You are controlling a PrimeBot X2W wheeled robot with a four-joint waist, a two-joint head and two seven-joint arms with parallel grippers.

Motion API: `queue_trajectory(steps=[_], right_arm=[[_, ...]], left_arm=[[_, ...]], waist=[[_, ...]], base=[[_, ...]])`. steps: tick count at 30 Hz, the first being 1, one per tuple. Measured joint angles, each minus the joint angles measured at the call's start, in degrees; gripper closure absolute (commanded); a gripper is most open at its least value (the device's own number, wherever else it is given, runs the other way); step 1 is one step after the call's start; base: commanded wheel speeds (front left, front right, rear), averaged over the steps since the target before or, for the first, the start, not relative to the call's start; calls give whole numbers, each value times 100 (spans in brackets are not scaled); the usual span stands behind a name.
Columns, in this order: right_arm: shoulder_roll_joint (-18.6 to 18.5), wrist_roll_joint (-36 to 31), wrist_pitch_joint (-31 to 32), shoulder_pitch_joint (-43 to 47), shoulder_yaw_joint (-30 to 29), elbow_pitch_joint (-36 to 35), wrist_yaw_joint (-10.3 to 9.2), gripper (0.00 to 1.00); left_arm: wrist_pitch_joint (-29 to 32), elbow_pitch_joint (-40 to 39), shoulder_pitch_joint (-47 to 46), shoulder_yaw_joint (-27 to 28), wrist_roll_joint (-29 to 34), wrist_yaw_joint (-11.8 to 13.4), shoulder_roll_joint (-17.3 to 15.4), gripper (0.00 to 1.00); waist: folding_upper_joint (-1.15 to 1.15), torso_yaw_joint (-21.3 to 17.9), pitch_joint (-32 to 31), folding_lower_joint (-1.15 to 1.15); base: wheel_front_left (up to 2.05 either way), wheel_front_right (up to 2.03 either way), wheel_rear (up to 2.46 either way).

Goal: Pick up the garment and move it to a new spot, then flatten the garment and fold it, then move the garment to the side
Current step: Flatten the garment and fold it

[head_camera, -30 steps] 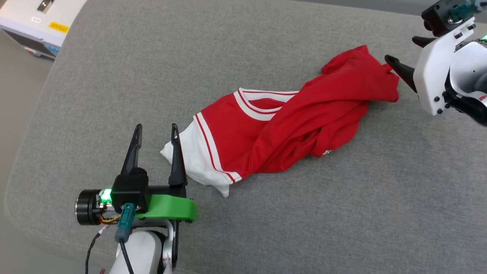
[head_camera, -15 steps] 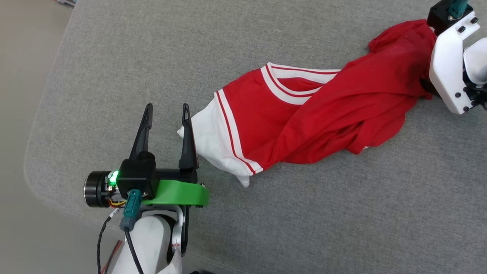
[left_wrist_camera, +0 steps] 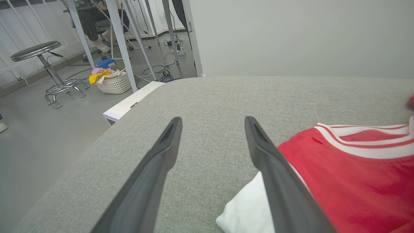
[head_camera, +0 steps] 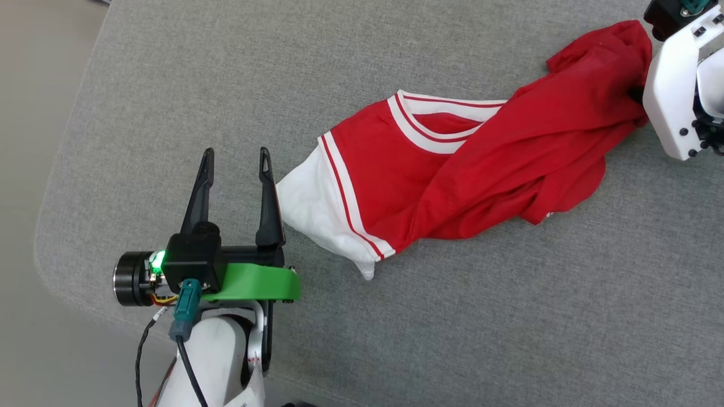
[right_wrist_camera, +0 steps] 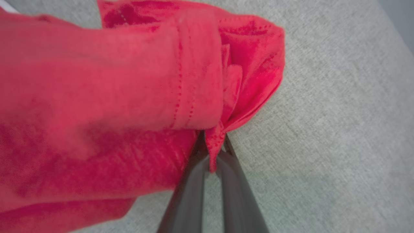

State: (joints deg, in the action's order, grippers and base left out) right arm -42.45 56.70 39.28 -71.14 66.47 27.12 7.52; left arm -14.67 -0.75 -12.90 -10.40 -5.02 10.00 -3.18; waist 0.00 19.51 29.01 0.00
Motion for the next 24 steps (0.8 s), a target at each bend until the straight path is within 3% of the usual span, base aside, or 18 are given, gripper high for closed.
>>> queue_trajectory(steps=[6, 13, 17, 24], right_arm=[[11, 70, -994, 13, 87, -279, 1, 100], [-528, 143, -1829, 170, 15, -1105, 1, 100], [-950, 65, -2213, 685, -74, -1644, 1, 100], [-1555, 75, -2751, 2414, -666, -2330, 1, 100]], left_arm=[[-1, 67, 177, 192, 146, -73, 2, 0], [0, 119, 578, 353, 272, -152, -27, 0], [-1, 181, 711, 376, 314, -178, -49, 0], [0, 310, 1044, 480, 354, -203, -153, 0]], waist=[[0, -139, -411, 1], [0, -388, -915, 1], [0, -572, -1153, -1], [0, -962, -1590, 0]], base=[[0, 0, 0], [0, 0, 0], [0, 0, 0], [0, 0, 0]])
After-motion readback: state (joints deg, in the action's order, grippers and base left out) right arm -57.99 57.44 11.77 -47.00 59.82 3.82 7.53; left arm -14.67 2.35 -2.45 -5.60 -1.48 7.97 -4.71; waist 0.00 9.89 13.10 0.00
